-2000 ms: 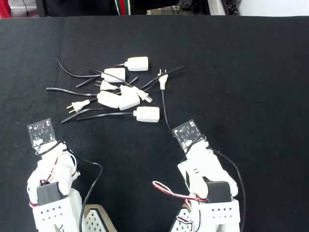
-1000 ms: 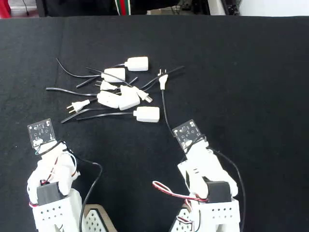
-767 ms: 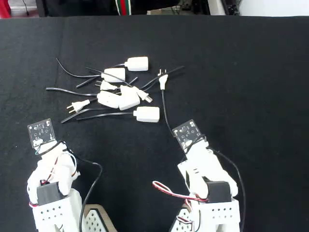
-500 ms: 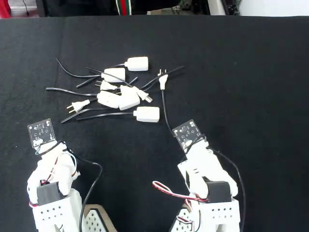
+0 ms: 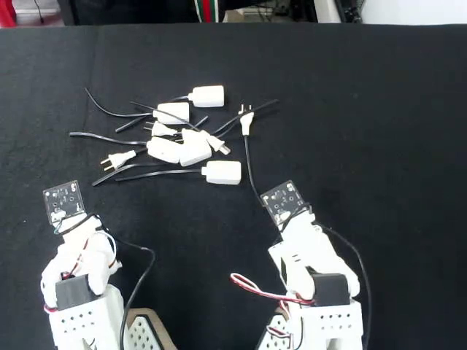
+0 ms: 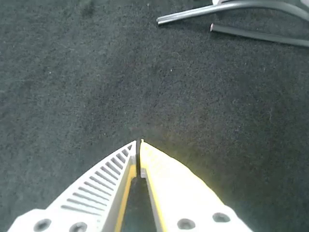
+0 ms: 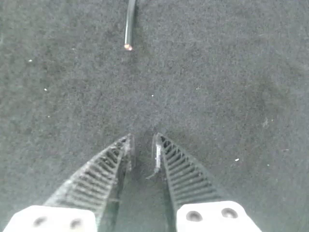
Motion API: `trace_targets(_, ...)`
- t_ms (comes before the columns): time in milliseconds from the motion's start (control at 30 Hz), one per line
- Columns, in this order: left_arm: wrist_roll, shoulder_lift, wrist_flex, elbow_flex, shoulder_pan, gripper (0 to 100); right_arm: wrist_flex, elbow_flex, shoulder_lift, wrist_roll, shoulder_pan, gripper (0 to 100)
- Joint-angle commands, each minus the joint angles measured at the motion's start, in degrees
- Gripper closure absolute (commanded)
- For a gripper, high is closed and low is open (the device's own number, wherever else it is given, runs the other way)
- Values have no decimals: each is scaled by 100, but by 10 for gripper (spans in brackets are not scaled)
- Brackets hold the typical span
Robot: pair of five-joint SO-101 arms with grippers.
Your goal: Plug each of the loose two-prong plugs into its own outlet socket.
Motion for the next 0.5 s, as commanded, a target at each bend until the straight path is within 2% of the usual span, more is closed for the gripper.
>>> trace_targets(0, -167, -26, -123, -637, -233, 970, 18, 13, -470, 35, 70, 920)
trace_targets(133, -1240, -26, -703, -1191, -426, 971, 18, 13, -470, 35, 70, 920)
trace_targets(300, -1292, 0, -607, -1903, -382, 971, 18, 13, -470, 35, 70, 920)
trace_targets(467, -1152, 9, -571, -2044, -110, 970, 18, 13, -470, 35, 70, 920)
